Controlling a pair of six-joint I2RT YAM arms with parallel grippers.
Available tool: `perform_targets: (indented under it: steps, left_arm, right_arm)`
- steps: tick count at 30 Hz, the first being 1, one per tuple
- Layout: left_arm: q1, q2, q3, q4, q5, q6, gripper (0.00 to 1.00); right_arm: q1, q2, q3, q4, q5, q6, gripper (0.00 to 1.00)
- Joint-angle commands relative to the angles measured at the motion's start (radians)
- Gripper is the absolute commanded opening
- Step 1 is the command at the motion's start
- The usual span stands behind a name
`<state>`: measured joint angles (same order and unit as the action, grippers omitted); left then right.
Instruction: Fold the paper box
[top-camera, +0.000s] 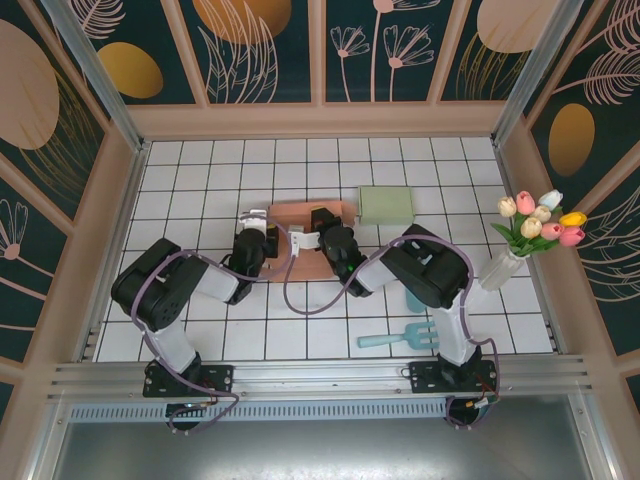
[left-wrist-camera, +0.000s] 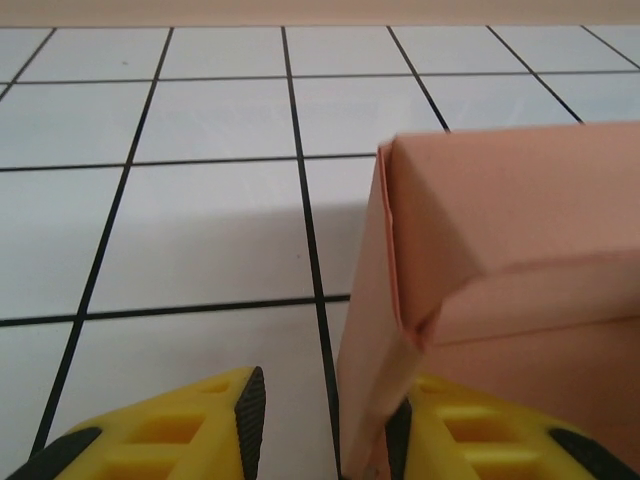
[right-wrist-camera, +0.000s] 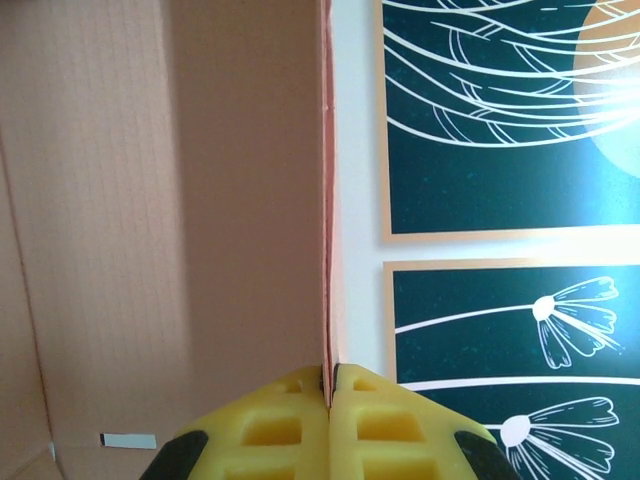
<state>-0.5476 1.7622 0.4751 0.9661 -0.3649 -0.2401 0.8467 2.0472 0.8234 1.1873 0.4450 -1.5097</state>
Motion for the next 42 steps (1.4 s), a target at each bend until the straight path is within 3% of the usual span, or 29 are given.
perform_targets:
  steps: [1,10,14,21,25,27,32,35,42]
  left_arm:
    - [0.013,-0.007,-0.048,0.084,0.026,-0.015,0.39]
    - [0.018,0.036,0.018,0.091,-0.001,-0.014,0.35]
    - [0.023,0.054,0.057,0.108,0.039,-0.009,0.33]
    - [0.022,0.111,0.147,0.114,0.116,-0.029,0.18]
    - [0.023,0.137,0.199,0.044,-0.072,-0.095,0.02]
    - [0.022,0.141,0.218,-0.014,-0.209,-0.147,0.02]
    - [0.022,0.144,0.245,-0.099,-0.329,-0.173,0.05]
    - [0.022,0.153,0.254,-0.107,-0.322,-0.149,0.12]
    - [0.021,0.138,0.213,-0.064,-0.236,-0.109,0.42]
  right_arm:
    - [0.010,0.053,-0.035,-0.089,0.013,-0.008,0.00]
    - [0.020,0.091,-0.061,0.014,0.019,-0.098,0.00]
    - [0.021,0.093,-0.062,0.009,0.013,-0.096,0.00]
    - [0.026,0.098,-0.054,-0.004,0.008,-0.086,0.00]
    - [0.028,0.104,-0.044,-0.015,0.004,-0.076,0.00]
    - [0.029,0.113,-0.039,-0.020,0.003,-0.076,0.00]
    - [0.037,0.139,-0.018,-0.038,0.003,-0.064,0.00]
    - [0.038,0.142,-0.007,-0.056,0.001,-0.051,0.00]
    - [0.038,0.136,0.007,-0.095,0.003,-0.019,0.00]
